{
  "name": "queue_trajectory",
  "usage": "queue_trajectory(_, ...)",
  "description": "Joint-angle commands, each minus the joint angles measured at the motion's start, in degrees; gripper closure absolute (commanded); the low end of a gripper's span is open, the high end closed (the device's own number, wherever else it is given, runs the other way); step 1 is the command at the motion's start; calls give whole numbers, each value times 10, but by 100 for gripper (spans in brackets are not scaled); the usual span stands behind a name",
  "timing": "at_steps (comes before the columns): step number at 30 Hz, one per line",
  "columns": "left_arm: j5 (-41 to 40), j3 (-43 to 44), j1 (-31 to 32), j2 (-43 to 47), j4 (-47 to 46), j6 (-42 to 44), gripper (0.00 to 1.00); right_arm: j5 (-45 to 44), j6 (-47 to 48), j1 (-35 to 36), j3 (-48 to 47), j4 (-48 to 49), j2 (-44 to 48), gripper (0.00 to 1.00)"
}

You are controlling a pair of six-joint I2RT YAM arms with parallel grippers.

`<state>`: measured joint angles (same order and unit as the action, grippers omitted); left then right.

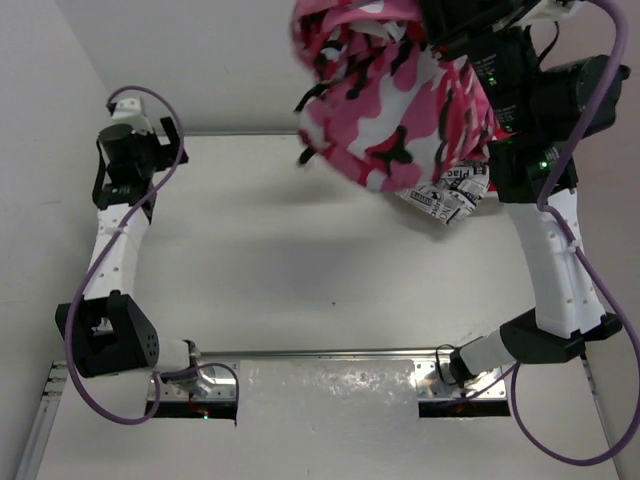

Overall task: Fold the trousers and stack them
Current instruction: Move the trousers to the center of the board

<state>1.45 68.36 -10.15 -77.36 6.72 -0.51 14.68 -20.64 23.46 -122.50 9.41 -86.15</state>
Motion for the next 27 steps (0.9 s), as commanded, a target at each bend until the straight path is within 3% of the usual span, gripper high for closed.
queue_trajectory(1,-12,48,-28,8,-25,-58,0,4,-79,21,60,57,-48,100)
queue_trajectory(5,-7,98,-101,0,-29,-94,1,29,-114,75,40,-18,-143,100)
queue_trajectory(8,0,120,-116,-8,-26,-69,2,29,-117,93,-52,-155,-268,100)
queue_trajectory(11,27,120,-116,-7,-12,-49,4,55,-99,119,-65,-200,-354,100)
queue_trajectory(13,32,116,-116,-9,-3,-47,5,99,-93,142,-60,-178,-370,100)
queue_trajectory(14,23,112,-117,-10,1,-48,5,161,-85,174,-65,-158,-376,100)
queue_trajectory(17,7,104,-127,-17,-9,-60,5,245,-107,218,-93,-9,-379,100)
queue_trajectory(20,18,107,-134,-31,-21,-66,5,266,-152,234,-127,68,-375,100)
queue_trajectory(24,71,106,-134,-44,-43,-68,6,272,-129,246,-142,64,-343,100)
queue_trajectory(27,163,96,-126,-49,-58,-48,14,282,-75,243,-84,-28,-306,100)
